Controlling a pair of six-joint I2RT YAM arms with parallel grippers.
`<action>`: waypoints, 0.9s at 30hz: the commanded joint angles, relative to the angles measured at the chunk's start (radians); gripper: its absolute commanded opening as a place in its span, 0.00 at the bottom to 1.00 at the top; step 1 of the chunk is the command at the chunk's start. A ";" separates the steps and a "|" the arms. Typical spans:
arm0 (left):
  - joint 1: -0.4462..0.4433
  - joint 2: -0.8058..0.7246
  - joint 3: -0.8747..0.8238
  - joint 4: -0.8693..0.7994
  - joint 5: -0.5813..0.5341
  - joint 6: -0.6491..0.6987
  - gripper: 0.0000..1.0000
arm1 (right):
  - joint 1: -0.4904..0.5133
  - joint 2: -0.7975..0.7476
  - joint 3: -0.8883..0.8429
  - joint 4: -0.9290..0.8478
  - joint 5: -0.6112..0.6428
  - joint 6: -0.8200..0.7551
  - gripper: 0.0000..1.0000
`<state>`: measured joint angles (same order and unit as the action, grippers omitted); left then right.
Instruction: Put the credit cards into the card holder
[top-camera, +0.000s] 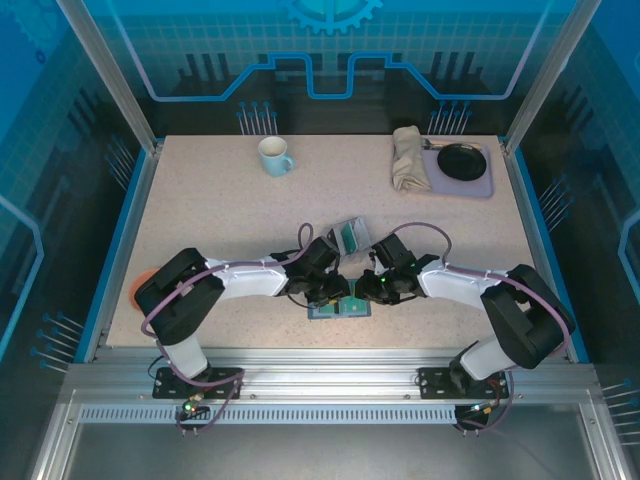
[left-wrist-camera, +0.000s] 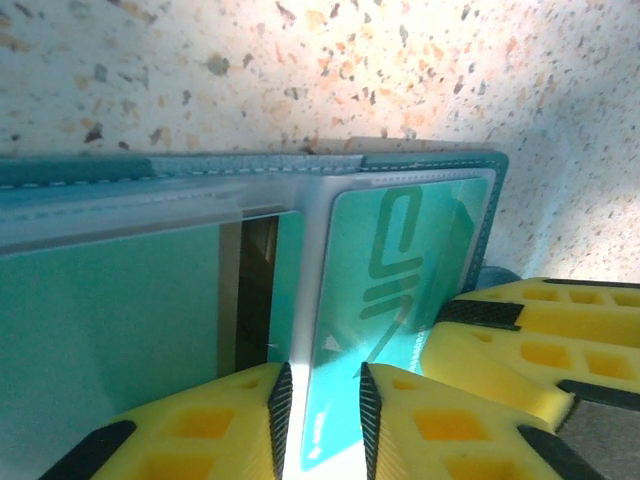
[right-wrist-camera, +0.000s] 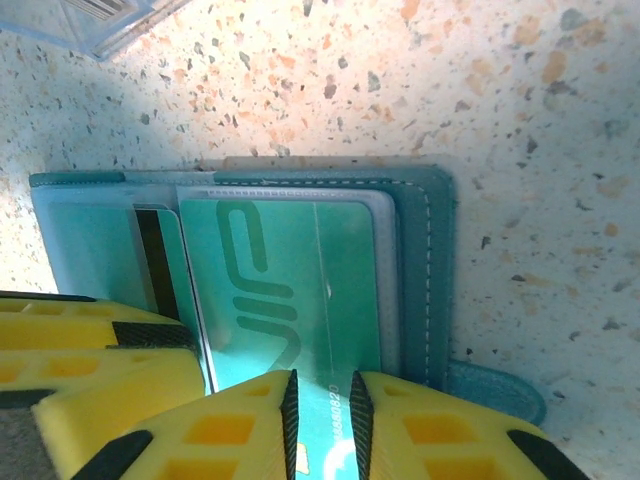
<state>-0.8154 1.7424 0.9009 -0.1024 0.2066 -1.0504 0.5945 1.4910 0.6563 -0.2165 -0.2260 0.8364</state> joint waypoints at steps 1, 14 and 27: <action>-0.007 0.029 0.028 -0.087 -0.017 0.041 0.25 | -0.011 -0.023 -0.017 -0.071 0.023 -0.014 0.24; -0.013 0.042 0.078 -0.169 -0.047 0.090 0.25 | -0.015 -0.031 -0.013 -0.101 0.063 -0.020 0.30; -0.028 -0.040 0.114 -0.185 -0.068 0.129 0.28 | -0.033 -0.127 -0.019 -0.130 0.054 -0.019 0.33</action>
<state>-0.8330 1.7332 0.9802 -0.2577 0.1532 -0.9535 0.5785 1.3853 0.6544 -0.3000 -0.1844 0.8257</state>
